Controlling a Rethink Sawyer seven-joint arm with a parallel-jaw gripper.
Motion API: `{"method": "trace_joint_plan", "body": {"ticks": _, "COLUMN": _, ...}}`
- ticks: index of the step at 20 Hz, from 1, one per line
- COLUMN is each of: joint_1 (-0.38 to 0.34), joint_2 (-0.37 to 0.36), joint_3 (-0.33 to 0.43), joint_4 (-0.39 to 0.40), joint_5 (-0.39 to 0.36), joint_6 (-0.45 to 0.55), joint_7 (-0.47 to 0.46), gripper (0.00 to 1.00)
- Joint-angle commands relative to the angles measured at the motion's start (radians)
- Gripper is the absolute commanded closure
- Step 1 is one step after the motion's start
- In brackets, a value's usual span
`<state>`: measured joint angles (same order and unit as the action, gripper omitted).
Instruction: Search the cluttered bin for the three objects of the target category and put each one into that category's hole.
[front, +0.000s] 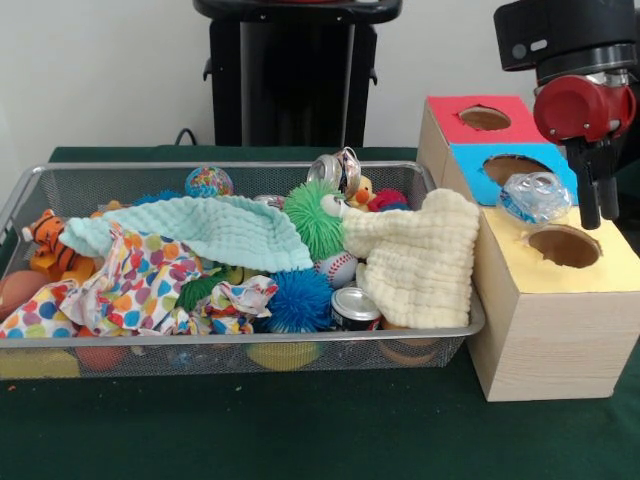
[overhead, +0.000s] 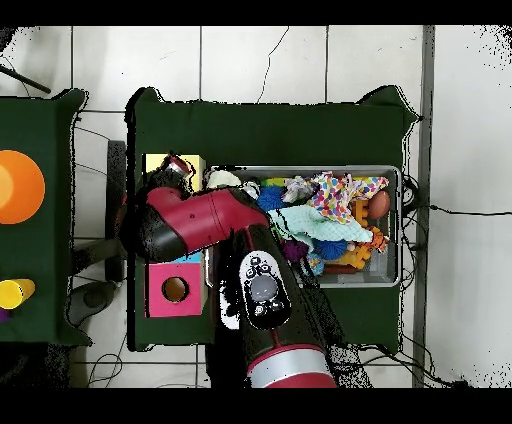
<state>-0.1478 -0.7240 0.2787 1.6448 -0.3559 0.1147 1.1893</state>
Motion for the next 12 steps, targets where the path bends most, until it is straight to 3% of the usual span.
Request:
{"method": "trace_joint_plan", "body": {"ticks": 1, "joint_1": -0.054, "joint_2": 0.013, "joint_3": 0.039, "joint_4": 0.017, "joint_5": 0.015, "joint_6": 0.017, "joint_7": 0.157, "gripper": 0.0}}
{"method": "trace_joint_plan", "body": {"ticks": 3, "joint_1": -0.187, "joint_2": 0.025, "joint_3": 0.214, "joint_4": 0.065, "joint_5": 0.034, "joint_6": 0.077, "joint_7": 0.086, "gripper": 0.0}}
{"method": "trace_joint_plan", "body": {"ticks": 12, "joint_1": -0.176, "joint_2": 0.027, "joint_3": 0.212, "joint_4": 0.058, "joint_5": 0.029, "joint_6": 0.078, "joint_7": 0.117, "gripper": 0.0}}
